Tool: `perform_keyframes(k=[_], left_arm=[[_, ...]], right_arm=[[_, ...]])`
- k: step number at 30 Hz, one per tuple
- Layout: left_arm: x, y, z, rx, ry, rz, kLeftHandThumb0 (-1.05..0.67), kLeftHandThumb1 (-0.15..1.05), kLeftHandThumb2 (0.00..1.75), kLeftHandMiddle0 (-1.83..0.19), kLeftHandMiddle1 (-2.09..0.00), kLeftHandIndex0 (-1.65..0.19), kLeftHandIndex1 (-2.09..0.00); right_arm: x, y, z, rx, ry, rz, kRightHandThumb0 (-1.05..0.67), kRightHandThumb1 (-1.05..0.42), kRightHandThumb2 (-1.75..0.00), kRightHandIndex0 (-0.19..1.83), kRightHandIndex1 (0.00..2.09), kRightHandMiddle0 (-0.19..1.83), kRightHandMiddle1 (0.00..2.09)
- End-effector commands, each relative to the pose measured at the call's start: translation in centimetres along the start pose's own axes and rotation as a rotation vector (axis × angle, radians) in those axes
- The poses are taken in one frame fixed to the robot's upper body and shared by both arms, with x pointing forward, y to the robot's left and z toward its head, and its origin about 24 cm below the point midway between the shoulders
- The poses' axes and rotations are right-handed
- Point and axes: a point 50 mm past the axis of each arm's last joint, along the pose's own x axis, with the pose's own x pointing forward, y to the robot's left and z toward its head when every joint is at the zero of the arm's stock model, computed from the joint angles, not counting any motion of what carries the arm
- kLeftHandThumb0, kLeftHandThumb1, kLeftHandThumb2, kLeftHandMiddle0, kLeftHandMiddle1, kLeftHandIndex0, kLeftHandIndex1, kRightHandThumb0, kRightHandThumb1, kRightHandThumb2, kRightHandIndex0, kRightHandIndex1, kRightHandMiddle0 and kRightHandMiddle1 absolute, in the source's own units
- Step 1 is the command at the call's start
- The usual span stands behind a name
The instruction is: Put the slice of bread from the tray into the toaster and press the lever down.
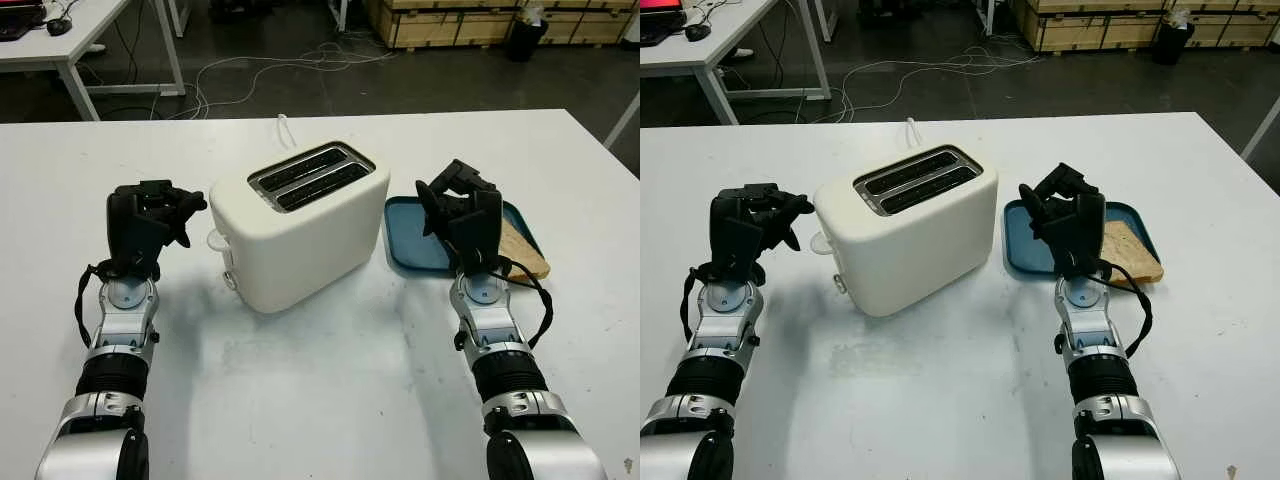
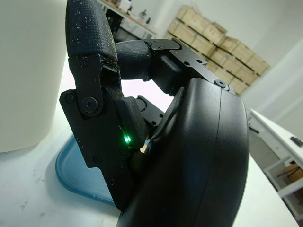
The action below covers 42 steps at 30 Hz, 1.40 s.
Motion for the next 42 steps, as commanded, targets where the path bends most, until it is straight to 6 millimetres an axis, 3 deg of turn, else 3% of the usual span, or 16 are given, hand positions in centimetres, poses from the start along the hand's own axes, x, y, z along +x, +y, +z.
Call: perform_keyframes(k=[1, 11, 18, 24, 31, 36, 42], left_arm=[[0.6, -0.3, 0.6, -0.028, -0.029, 0.006, -1.05, 0.92, 0.12, -1.57, -1.21, -1.57, -0.59], [0.6, -0.2, 0.7, -0.025, -0.033, 0.003, -1.05, 0.92, 0.14, -1.57, -1.22, -1.57, -0.57], [0.5, 0.1, 0.5, -0.023, -0.031, 0.02, -1.05, 0.92, 0.15, -1.57, -1.24, -1.57, -0.58], [0.6, 0.3, 0.5, -0.029, -0.031, 0.018, -1.05, 0.92, 0.13, -1.57, -1.24, -1.57, -0.57], [0.7, 0.5, 0.6, -0.014, -0.034, 0.02, -1.05, 0.92, 0.16, -1.57, -1.25, -1.57, -0.57], [0.7, 0.8, 0.6, -0.007, -0.033, 0.019, -1.05, 0.92, 0.16, -1.57, -1.26, -1.57, -0.57], [0.7, 1.1, 0.6, 0.001, -0.03, 0.025, -1.05, 0.92, 0.18, -1.57, -1.26, -1.56, -0.6]], right_arm=[[0.3, 0.1, 0.4, 0.022, -0.009, 0.001, -1.03, -0.91, -0.23, 1.23, 1.75, 0.93, 1.63], [0.3, 0.4, 0.3, 0.026, -0.005, 0.012, -1.02, -0.91, -0.2, 1.25, 1.75, 0.94, 1.63], [-0.7, -1.1, 0.6, -0.021, -0.102, 0.055, -1.03, -0.86, -0.08, 1.03, 1.65, 0.84, 1.49], [-2.8, -5.4, 0.2, -0.316, -0.25, 0.045, -1.01, -0.86, -0.01, 0.78, 1.69, 0.52, 1.55], [-5.0, -9.9, -0.7, -0.665, -0.289, 0.058, -1.04, -0.85, -0.01, 0.27, 1.74, 0.18, 1.62], [-5.1, -10.6, -0.7, -0.746, -0.301, 0.11, -1.05, -0.83, -0.01, 0.09, 1.75, 0.08, 1.57], [-4.2, -11.5, -0.3, -1.066, -0.347, 0.278, -1.05, -0.82, 0.0, 0.03, 1.75, 0.0, 1.57]])
